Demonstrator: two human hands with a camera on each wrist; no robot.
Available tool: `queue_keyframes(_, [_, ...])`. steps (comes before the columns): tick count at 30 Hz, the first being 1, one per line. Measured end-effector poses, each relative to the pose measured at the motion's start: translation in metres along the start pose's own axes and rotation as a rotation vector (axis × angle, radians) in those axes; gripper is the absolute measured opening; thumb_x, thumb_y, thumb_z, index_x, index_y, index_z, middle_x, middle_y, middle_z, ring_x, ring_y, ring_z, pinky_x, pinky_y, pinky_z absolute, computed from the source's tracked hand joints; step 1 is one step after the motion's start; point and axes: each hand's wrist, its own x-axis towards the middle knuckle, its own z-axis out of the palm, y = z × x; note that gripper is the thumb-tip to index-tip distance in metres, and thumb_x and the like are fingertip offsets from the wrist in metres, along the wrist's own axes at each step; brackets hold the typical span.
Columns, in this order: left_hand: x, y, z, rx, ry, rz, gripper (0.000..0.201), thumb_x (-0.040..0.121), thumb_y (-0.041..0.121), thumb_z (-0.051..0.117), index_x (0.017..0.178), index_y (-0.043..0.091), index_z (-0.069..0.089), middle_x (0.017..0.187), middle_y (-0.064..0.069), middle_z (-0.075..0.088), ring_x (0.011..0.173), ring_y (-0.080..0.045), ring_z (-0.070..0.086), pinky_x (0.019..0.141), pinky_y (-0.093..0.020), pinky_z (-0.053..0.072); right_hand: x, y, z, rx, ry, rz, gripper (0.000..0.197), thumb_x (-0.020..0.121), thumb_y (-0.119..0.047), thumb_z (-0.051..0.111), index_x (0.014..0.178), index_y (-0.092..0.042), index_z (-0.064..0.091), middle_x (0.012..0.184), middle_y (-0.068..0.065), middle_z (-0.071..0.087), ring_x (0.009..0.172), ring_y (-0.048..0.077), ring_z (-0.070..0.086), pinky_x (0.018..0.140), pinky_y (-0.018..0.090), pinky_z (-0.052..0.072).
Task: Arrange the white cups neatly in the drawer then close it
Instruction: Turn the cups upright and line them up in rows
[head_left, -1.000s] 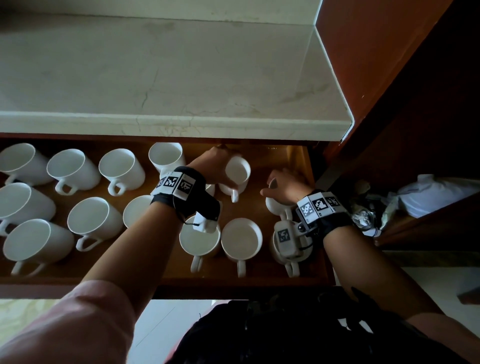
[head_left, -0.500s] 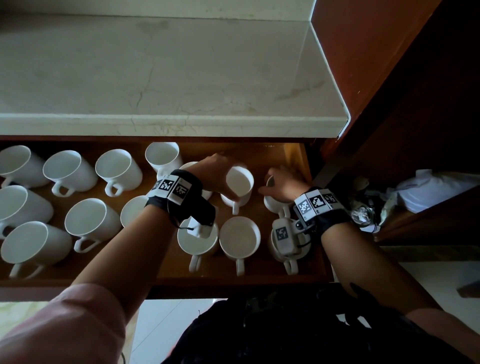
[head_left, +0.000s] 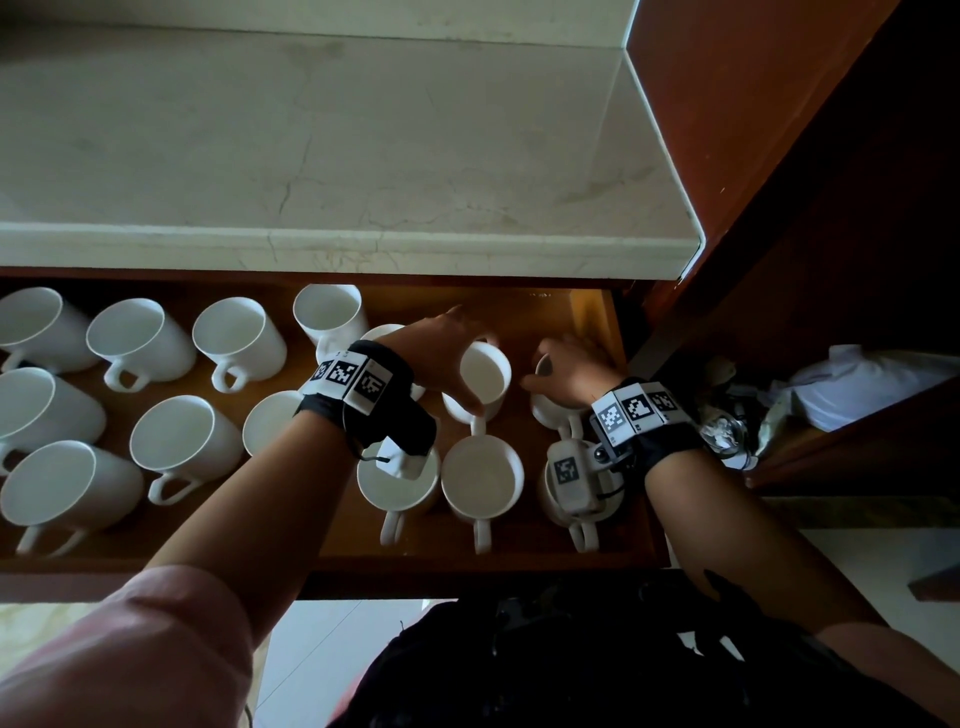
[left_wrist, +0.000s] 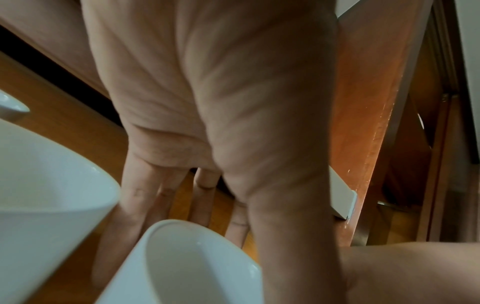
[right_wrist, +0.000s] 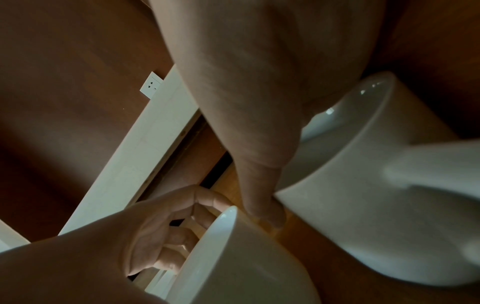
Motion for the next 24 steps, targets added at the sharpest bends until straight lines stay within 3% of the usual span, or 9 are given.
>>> queue_keyframes(7, [-0.0004,0.0025,-0.0024,0.035,-0.028,-0.008,0.097,0.051,0.053,0.087,0.133,0.029,0.042,0.132,-0.005,0.042,0.115,-0.027,0.053,0.092,-0.041,0.05,0.0005,-0.001,0.0006,-0.007,-0.006,0.002,0.049,0.085,-0.05,0.057,0.122,-0.019,0.051,0.13,0.009,0.046,0.121,0.029,0.044,0.098,0.041,0.038])
queue_keyframes(16, [-0.004,0.007,-0.0044,0.037,-0.038,0.002,0.098,0.053,0.052,0.087,0.135,0.027,0.04,0.134,-0.005,0.043,0.117,-0.025,0.052,0.09,-0.034,0.047,-0.0014,-0.001,-0.0011,-0.013,0.003,0.005,0.051,0.086,-0.049,0.056,0.127,-0.019,0.049,0.134,0.009,0.044,0.124,0.028,0.042,0.099,0.04,0.036])
queue_keyframes(24, [-0.0051,0.008,-0.004,0.042,-0.046,-0.001,0.099,0.053,0.051,0.087,0.136,0.025,0.039,0.134,-0.006,0.041,0.116,-0.027,0.053,0.091,-0.036,0.049,-0.002,-0.0017,-0.0012,-0.011,-0.01,0.011,0.052,0.087,-0.049,0.056,0.129,-0.019,0.047,0.135,0.01,0.042,0.126,0.03,0.04,0.101,0.041,0.035])
